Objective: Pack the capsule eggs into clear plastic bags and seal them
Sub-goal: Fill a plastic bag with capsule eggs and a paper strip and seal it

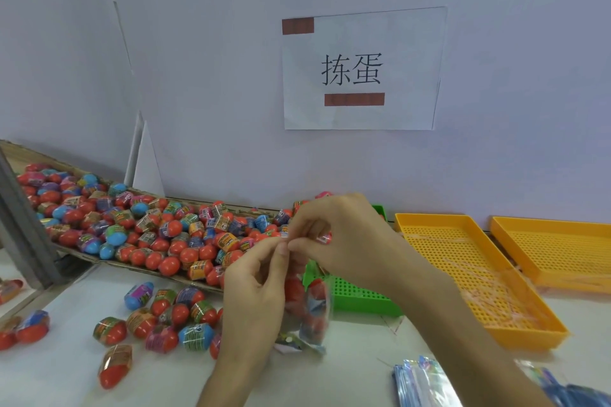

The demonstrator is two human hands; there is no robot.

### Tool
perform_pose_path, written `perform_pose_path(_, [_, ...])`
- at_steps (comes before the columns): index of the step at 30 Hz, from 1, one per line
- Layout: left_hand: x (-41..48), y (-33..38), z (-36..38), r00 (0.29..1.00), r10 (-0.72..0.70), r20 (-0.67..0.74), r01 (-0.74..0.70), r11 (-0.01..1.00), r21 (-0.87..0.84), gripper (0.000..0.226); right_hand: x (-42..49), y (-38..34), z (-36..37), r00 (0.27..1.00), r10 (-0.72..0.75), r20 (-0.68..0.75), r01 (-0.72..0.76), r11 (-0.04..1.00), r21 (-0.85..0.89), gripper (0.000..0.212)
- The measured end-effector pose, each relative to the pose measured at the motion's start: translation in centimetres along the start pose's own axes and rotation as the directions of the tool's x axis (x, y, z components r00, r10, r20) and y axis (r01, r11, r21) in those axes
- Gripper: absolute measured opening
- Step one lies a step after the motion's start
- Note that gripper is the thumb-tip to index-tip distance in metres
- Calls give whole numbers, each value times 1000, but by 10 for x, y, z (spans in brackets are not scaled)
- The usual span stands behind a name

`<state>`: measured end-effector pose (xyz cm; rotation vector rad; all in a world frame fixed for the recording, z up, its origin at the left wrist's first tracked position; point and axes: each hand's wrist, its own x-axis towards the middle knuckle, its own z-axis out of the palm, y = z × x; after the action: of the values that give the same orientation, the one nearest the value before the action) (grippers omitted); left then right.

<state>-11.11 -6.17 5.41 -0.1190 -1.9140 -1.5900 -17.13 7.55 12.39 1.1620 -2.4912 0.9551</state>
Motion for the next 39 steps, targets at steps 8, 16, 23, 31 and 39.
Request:
perform_pose_path(8, [-2, -6, -2, 998, 20, 57, -23, 998, 65, 21, -4, 2, -2, 1000, -8, -25, 8, 1000, 7, 8])
perform_pose_path(16, [4, -9, -9, 979, 186, 83, -200, 953, 228, 16, -3, -2, 6, 993, -97, -64, 94, 994, -54, 10])
perform_pose_path(23, [6, -20, -12, 963, 236, 134, -262, 934, 242, 26, 0, 0, 13, 988, -141, -69, 134, 987, -93, 12])
perform_pose_path(31, [6, -6, -12, 954, 272, 124, -294, 930, 223, 24, -1, 0, 12, 981, -128, -142, 129, 992, 2, 13])
perform_pose_path(39, [1, 2, -8, 981, 189, 46, -195, 961, 196, 23, -1, 9, 7, 972, -88, -219, 100, 994, 45, 19])
